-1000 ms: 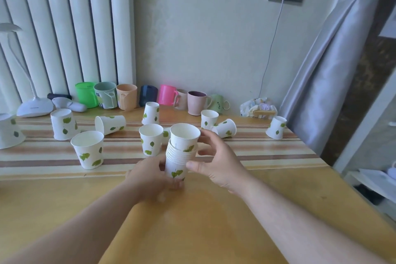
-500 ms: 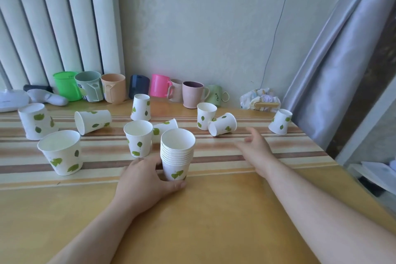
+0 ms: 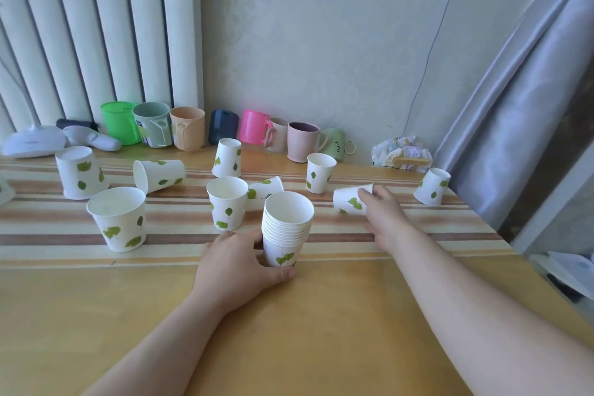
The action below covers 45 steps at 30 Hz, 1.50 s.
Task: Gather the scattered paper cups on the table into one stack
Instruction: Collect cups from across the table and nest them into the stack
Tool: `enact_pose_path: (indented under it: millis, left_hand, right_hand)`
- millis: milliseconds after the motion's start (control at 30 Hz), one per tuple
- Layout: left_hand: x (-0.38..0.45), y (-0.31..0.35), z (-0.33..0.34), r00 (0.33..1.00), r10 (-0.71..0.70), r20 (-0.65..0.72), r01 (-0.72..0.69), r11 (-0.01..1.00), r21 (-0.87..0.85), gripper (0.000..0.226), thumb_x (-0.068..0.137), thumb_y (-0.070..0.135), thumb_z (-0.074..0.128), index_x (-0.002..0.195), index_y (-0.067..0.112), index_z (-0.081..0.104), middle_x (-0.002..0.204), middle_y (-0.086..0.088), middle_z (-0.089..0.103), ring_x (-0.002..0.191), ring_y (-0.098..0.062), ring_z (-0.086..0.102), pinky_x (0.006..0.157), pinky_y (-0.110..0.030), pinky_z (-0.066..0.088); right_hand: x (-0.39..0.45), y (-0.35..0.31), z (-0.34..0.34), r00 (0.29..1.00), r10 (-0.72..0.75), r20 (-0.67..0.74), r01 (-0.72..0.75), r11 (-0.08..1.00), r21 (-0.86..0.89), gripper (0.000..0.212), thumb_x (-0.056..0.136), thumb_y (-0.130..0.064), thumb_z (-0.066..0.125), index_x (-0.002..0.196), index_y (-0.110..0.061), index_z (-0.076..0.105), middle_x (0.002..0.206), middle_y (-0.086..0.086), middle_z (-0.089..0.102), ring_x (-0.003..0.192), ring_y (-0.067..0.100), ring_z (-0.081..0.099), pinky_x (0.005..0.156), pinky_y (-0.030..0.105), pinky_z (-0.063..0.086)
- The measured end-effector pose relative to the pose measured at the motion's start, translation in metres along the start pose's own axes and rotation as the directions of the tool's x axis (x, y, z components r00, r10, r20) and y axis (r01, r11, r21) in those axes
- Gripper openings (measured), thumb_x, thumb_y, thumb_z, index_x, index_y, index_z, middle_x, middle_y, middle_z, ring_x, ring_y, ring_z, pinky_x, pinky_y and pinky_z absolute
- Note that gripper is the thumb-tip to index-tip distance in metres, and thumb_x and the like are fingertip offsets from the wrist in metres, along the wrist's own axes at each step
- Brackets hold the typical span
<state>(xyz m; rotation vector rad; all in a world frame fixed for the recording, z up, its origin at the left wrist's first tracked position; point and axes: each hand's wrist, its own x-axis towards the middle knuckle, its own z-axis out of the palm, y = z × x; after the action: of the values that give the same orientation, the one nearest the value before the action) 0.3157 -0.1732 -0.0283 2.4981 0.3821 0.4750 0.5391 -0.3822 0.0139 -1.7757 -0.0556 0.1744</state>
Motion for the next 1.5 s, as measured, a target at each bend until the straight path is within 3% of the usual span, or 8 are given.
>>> enact_pose_path:
  millis: [167, 400, 667, 767, 1000, 1133, 1300, 1500]
  left_hand:
    - [0.0, 0.003, -0.002, 1.0, -0.017, 0.018, 0.016, 1.0, 0.018, 0.047, 0.054, 0.089, 0.067, 0.083, 0.052, 0.058, 0.088, 0.033, 0.067, 0.1, -0.011, 0.061, 0.085, -0.04, 0.048]
    - [-0.005, 0.008, -0.007, 0.998, -0.035, 0.043, 0.034, 0.999, 0.014, 0.058, 0.052, 0.089, 0.067, 0.093, 0.047, 0.065, 0.092, 0.026, 0.07, 0.1, -0.015, 0.062, 0.084, -0.039, 0.049]
    - [-0.007, 0.01, -0.015, 0.986, -0.077, 0.147, 0.085, 0.995, -0.049, 0.065, 0.054, 0.082, 0.081, 0.107, 0.045, 0.073, 0.101, 0.025, 0.076, 0.11, -0.011, 0.065, 0.094, -0.041, 0.055]
    - [-0.006, 0.004, -0.021, 0.969, -0.062, 0.238, 0.099, 0.984, -0.147, 0.063, 0.053, 0.074, 0.091, 0.108, 0.048, 0.074, 0.103, 0.032, 0.077, 0.108, 0.002, 0.068, 0.099, -0.04, 0.056]
    - [-0.011, 0.0, -0.025, 0.971, -0.046, 0.233, 0.089, 0.981, -0.174, 0.06, 0.052, 0.07, 0.095, 0.105, 0.053, 0.072, 0.101, 0.038, 0.075, 0.104, 0.012, 0.065, 0.093, -0.03, 0.054]
    - [-0.006, 0.004, -0.021, 0.974, -0.083, 0.209, 0.11, 0.986, -0.126, 0.067, 0.051, 0.074, 0.092, 0.109, 0.045, 0.074, 0.104, 0.03, 0.076, 0.111, -0.002, 0.066, 0.098, -0.038, 0.054]
    - [0.015, 0.015, -0.002, 0.981, -0.09, 0.171, 0.094, 0.996, -0.015, 0.064, 0.054, 0.08, 0.083, 0.104, 0.042, 0.07, 0.099, 0.03, 0.074, 0.102, -0.003, 0.067, 0.091, -0.04, 0.056]
    - [0.058, 0.047, 0.035, 0.983, -0.042, 0.18, 0.05, 0.998, -0.04, 0.061, 0.052, 0.083, 0.081, 0.096, 0.043, 0.071, 0.094, 0.028, 0.075, 0.095, 0.0, 0.068, 0.084, -0.037, 0.06]
  right_hand:
    - [-0.061, 0.005, -0.023, 1.0, 0.001, 0.028, -0.003, 0.997, 0.071, 0.01, 0.095, -0.022, 0.075, 0.1, -0.022, 0.066, 0.113, 0.009, 0.074, 0.103, 0.03, 0.074, 0.097, 0.054, 0.062]
    - [-0.123, -0.062, -0.001, 0.965, -0.26, 0.039, 0.229, 0.904, 0.362, 0.077, 0.081, -0.027, 0.093, 0.141, -0.034, 0.045, 0.11, -0.003, 0.08, 0.091, 0.008, 0.077, 0.073, 0.027, 0.057]
    - [-0.161, -0.071, 0.05, 0.826, -0.476, 0.301, 0.548, 0.803, -0.235, 0.102, 0.068, -0.041, 0.09, 0.149, -0.058, 0.03, 0.138, -0.008, 0.061, 0.117, 0.015, 0.066, 0.096, 0.039, 0.057]
    - [-0.162, -0.06, 0.054, 0.821, -0.459, 0.339, 0.542, 0.813, -0.214, 0.113, 0.069, -0.044, 0.095, 0.156, -0.057, 0.025, 0.135, -0.014, 0.059, 0.117, -0.01, 0.058, 0.095, 0.027, 0.051]
    - [-0.16, -0.032, 0.036, 0.814, -0.426, 0.395, 0.513, 0.846, -0.145, 0.118, 0.063, -0.054, 0.095, 0.153, -0.07, 0.021, 0.139, -0.025, 0.064, 0.128, 0.004, 0.057, 0.104, 0.032, 0.047]
    - [-0.136, -0.005, 0.001, 0.85, -0.386, 0.357, 0.489, 0.83, -0.267, 0.1, 0.066, -0.063, 0.088, 0.139, -0.083, 0.023, 0.129, -0.026, 0.062, 0.121, -0.009, 0.052, 0.093, 0.017, 0.043]
    - [-0.061, 0.033, -0.062, 0.931, -0.332, 0.155, 0.365, 0.812, -0.455, 0.085, 0.088, -0.028, 0.082, 0.159, -0.046, 0.038, 0.127, -0.007, 0.06, 0.115, 0.015, 0.057, 0.094, 0.032, 0.048]
    - [0.045, 0.041, -0.132, 0.954, -0.256, -0.157, 0.143, 0.847, -0.513, 0.074, 0.088, -0.014, 0.072, 0.157, -0.03, 0.048, 0.145, 0.007, 0.052, 0.124, 0.025, 0.056, 0.086, 0.036, 0.051]
